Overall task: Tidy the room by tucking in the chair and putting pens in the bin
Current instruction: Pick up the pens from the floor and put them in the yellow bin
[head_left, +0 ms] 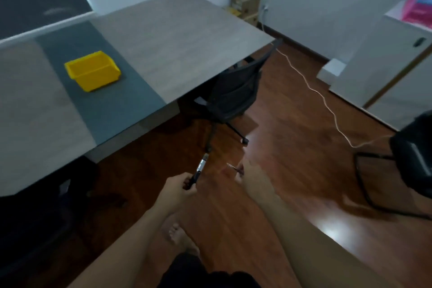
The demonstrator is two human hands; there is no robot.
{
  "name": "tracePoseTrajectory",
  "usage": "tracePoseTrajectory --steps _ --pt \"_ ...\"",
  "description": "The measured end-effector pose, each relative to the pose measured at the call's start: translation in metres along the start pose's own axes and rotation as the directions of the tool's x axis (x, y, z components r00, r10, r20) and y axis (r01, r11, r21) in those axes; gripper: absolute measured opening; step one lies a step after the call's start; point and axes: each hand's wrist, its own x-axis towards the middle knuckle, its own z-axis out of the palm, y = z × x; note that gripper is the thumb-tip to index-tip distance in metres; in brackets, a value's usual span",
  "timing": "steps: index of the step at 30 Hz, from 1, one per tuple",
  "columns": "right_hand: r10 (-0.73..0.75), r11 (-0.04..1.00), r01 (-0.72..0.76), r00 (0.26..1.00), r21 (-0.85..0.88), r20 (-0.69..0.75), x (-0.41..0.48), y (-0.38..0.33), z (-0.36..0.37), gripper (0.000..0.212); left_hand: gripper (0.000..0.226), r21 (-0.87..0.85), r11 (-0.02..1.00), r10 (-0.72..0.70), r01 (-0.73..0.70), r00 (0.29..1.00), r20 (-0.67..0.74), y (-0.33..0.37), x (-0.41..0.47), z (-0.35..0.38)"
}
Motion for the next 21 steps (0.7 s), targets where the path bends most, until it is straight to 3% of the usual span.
tracePoseTrajectory --steps 4,8,21 --pt "-0.052 0.999 0.052 0.993 0.003 0.104 0.048 -0.065 0.013 0.018 0.014 0.005 1.0 -0.02 0.021 0.992 -0.123 -0.032 0.018 -0.062" --pt "-0.169 0.986 0.166 0.979 0.033 0.111 0.096 -0.123 0.031 0.013 0.014 0.019 0.999 -0.034 0.039 0.976 -0.214 -0.067 0.044 -0.124" --pt "-0.251 0.968 0.248 0.956 0.036 0.154 0.259 -0.273 0.065 0.012 0.018 -0.051 0.993 -0.118 0.107 0.917 -0.38 -0.146 0.136 -0.284"
